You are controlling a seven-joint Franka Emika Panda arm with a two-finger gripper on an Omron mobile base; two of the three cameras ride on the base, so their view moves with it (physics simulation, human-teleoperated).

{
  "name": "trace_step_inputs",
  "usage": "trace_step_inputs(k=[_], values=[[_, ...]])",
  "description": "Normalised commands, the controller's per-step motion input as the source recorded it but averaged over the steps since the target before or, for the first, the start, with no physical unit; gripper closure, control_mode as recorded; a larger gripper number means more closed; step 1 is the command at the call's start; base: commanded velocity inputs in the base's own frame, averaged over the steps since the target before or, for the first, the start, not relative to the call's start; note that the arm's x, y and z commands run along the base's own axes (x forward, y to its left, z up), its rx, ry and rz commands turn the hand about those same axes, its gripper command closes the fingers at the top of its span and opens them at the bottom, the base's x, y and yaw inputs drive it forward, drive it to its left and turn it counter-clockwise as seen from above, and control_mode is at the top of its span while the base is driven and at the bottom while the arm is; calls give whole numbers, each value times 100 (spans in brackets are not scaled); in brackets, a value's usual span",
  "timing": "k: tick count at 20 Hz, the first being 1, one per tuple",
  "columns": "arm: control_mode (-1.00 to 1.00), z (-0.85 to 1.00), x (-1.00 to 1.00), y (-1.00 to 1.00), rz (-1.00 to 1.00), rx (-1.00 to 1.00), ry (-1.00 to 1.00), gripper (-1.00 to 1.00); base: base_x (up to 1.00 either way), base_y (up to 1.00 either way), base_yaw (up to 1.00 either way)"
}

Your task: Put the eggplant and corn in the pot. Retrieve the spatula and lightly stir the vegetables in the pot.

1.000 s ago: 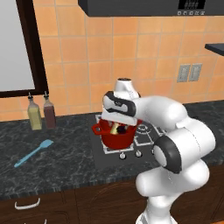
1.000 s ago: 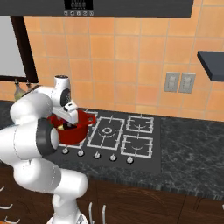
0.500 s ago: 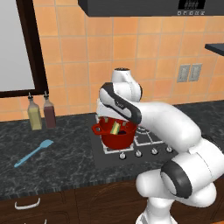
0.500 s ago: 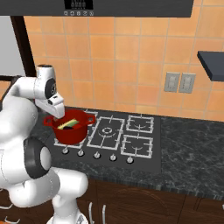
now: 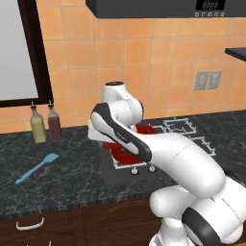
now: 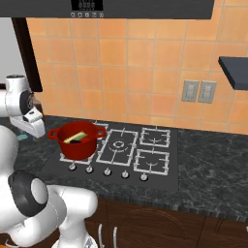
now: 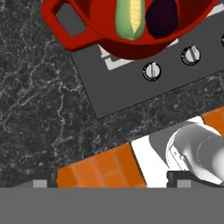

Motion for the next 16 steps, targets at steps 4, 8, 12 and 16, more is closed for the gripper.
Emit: trace_step_inputs(k=[4,8,12,16], values=[[-100,0,-20,49,1,-5,9,-100,0,0,0],[-100,-3,-11,5,1,-4,4,-100,0,0,0],[-100,-6,-27,-45,9,-3,2,-100,0,0,0],[-100,-1,-26,-82,21,-3,1,-100,0,0,0]])
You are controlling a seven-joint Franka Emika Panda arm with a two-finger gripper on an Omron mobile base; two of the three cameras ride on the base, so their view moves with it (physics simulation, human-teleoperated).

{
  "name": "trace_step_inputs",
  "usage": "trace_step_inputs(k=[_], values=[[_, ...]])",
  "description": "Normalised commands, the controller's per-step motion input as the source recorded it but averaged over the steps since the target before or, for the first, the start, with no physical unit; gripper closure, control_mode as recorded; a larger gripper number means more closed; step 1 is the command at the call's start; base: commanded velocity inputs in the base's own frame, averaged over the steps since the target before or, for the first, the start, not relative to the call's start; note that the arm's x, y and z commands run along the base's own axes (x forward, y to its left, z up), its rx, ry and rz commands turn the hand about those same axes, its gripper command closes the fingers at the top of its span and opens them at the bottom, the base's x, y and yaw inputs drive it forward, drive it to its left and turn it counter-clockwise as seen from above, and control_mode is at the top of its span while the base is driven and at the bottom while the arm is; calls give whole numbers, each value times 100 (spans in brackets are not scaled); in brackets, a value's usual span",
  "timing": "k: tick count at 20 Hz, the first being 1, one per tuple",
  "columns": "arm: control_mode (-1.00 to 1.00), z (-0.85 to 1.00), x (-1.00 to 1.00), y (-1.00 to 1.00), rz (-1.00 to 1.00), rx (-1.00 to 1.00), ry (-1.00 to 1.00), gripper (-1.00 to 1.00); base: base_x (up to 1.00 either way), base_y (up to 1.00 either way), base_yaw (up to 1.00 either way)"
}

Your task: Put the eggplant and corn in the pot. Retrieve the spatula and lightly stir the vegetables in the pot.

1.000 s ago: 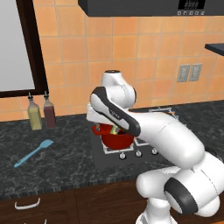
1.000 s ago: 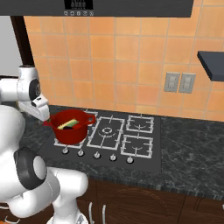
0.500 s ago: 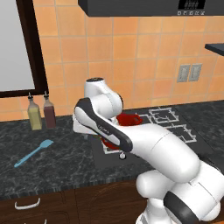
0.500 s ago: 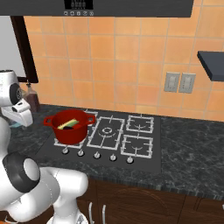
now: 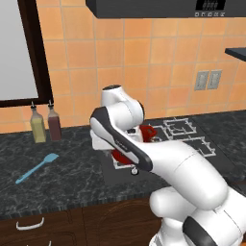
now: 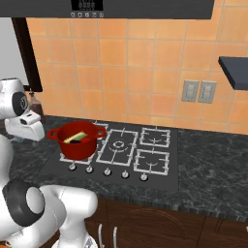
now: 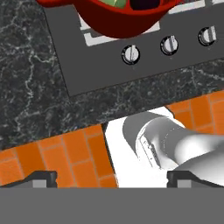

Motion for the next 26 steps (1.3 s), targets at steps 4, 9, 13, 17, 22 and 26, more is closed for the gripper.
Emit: trace_step_inputs(k=[4,9,13,17,22,26], values=[[-100,0,-37,-69,33,-7,0,-100,0,0,0],[-100,0,-8,-6,27,-1,0,-100,0,0,0],[-100,0,2,-16,21,0,0,-100,0,0,0],[-100,0,21,-2,23,3,2,-100,0,0,0],[-100,0,16,-3,26,5,1,-100,0,0,0],[-100,-1,8,17,23,3,2,-100,0,0,0]])
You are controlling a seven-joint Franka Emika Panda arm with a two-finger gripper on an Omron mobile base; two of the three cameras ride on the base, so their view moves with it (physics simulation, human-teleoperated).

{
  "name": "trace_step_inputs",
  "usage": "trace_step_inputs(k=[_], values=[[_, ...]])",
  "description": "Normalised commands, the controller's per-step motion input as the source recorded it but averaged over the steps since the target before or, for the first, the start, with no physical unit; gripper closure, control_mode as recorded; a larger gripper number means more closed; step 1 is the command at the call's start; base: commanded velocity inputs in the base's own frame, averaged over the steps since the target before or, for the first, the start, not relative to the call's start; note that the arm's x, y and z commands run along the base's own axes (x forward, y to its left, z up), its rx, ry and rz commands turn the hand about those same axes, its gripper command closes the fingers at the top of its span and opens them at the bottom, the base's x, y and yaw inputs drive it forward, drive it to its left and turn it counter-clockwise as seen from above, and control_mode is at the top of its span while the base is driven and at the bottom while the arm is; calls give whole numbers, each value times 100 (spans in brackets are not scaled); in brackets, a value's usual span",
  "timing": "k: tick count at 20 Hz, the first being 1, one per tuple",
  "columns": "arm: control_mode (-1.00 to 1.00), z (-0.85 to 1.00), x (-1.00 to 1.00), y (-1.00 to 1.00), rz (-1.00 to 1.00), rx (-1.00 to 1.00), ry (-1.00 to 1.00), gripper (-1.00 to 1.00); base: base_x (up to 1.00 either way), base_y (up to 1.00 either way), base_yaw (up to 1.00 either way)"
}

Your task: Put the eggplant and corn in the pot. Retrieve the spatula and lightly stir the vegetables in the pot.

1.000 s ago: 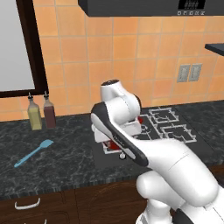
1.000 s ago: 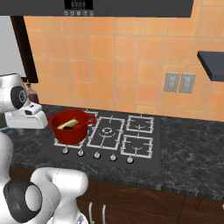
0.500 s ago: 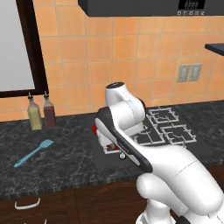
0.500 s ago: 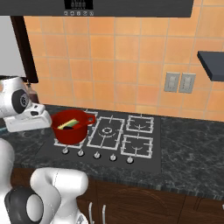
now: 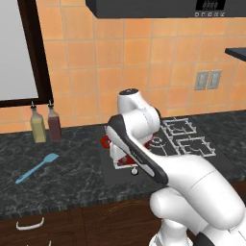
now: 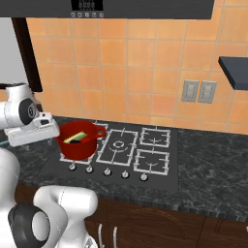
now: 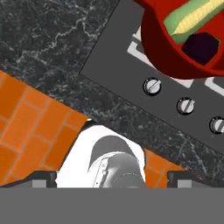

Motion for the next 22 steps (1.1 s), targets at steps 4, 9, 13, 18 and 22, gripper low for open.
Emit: trace_step_inputs(k=[4,9,13,18,22], values=[[100,0,0,0,0,0,0,-100,-1,75,19],[100,0,0,0,0,0,0,-100,-13,86,0],[100,0,0,0,0,0,0,-100,4,54,-20],[100,0,0,0,0,0,0,-100,51,-10,-17],[100,0,0,0,0,0,0,-100,91,-11,-9]])
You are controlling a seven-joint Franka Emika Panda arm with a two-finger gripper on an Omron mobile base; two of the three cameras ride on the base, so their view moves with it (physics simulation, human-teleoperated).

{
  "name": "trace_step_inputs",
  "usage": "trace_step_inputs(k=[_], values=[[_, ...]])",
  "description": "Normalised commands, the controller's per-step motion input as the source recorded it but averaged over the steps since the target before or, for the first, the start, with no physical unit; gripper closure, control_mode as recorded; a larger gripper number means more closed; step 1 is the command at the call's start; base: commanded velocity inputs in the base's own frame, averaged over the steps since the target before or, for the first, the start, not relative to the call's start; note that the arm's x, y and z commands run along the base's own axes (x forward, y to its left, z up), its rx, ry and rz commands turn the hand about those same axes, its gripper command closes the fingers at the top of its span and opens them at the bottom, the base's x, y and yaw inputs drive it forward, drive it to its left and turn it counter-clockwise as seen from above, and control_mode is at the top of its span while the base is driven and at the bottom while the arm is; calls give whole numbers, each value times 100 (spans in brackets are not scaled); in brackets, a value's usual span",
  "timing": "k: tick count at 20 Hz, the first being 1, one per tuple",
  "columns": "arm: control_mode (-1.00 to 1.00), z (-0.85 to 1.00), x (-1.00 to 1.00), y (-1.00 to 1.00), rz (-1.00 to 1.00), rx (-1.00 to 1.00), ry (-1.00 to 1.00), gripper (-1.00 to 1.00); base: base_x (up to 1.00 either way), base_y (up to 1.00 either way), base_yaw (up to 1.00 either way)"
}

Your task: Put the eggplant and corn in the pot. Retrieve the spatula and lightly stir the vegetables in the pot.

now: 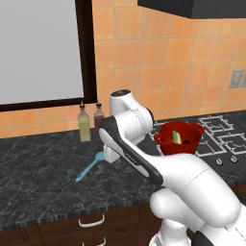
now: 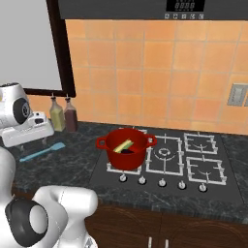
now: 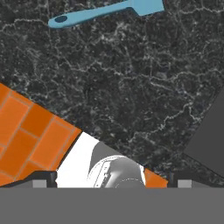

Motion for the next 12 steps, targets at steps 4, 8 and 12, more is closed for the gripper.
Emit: trace_step_inputs(k=[4,8,12], values=[[100,0,0,0,0,0,0,-100,100,23,-13],[-100,-50,54,43,-9,32,1,-100,0,0,0],[-100,-47,1,67,-27,26,0,-100,0,0,0]])
